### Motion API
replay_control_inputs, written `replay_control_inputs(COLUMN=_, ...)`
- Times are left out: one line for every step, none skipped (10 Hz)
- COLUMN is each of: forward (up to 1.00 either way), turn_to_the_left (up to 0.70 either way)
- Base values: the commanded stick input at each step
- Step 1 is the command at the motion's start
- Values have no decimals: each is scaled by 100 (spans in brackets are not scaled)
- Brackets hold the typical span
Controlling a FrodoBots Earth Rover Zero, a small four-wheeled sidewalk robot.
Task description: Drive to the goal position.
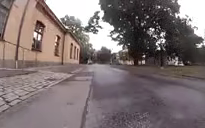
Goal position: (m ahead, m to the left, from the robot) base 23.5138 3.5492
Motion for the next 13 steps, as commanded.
replay_control_inputs(forward=70, turn_to_the_left=0)
replay_control_inputs(forward=70, turn_to_the_left=0)
replay_control_inputs(forward=70, turn_to_the_left=0)
replay_control_inputs(forward=70, turn_to_the_left=0)
replay_control_inputs(forward=70, turn_to_the_left=0)
replay_control_inputs(forward=70, turn_to_the_left=0)
replay_control_inputs(forward=70, turn_to_the_left=0)
replay_control_inputs(forward=70, turn_to_the_left=0)
replay_control_inputs(forward=70, turn_to_the_left=0)
replay_control_inputs(forward=70, turn_to_the_left=0)
replay_control_inputs(forward=70, turn_to_the_left=0)
replay_control_inputs(forward=70, turn_to_the_left=0)
replay_control_inputs(forward=70, turn_to_the_left=0)
